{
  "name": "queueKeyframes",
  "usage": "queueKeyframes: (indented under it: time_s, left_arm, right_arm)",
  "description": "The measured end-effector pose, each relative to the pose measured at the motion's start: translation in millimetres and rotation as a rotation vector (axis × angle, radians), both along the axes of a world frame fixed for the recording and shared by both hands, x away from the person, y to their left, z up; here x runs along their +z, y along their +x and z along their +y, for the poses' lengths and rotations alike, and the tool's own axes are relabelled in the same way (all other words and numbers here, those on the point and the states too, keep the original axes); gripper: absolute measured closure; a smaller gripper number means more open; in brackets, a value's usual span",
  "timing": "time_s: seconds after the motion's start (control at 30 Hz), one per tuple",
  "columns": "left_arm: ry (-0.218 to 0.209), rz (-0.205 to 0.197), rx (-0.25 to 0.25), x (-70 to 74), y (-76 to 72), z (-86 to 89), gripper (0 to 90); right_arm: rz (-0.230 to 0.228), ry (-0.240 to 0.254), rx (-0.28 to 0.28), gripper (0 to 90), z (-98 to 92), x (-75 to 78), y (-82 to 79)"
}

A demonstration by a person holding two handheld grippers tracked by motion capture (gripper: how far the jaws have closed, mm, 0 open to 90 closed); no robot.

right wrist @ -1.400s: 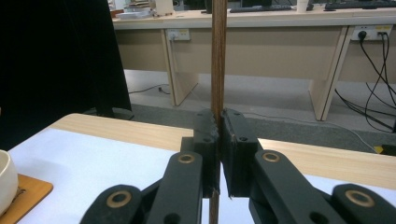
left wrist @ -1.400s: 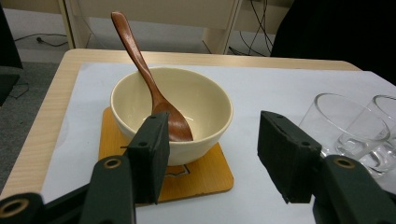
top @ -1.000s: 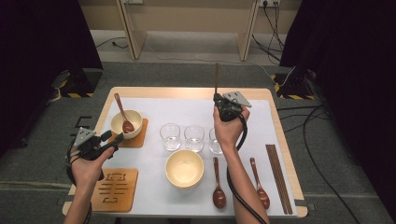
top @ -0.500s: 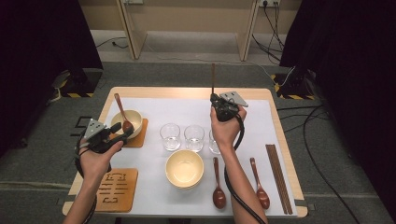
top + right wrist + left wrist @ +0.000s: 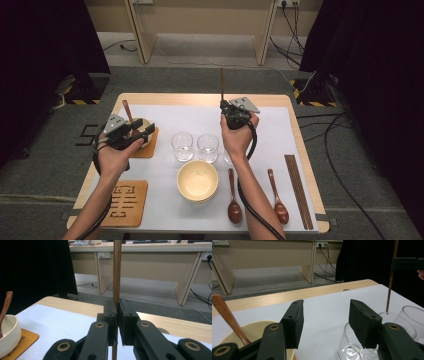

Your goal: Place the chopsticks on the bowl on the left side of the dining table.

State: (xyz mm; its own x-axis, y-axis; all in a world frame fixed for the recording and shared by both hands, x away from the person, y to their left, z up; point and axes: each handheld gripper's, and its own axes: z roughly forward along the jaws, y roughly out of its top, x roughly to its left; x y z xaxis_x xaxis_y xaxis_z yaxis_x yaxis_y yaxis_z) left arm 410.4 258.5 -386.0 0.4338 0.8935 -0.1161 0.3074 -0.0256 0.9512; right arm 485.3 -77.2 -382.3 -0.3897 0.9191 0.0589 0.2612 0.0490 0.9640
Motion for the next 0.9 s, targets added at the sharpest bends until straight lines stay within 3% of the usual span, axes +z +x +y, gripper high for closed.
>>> queueKeyframes:
  time_s: [0.47, 0.9]
  left_arm:
    - [0.009, -0.029, -0.07, 14.0, 31.1, -30.3, 46.3]
    - [0.024, -0.039, -0.109, 22.4, 48.8, -52.7, 47.2]
  right_arm:
    - [0.006, -0.001, 0.03, 85.3, 11.8, -2.1, 0.7]
    - [0.01, -0.012, 0.048, 85.3, 17.2, -4.3, 0.7]
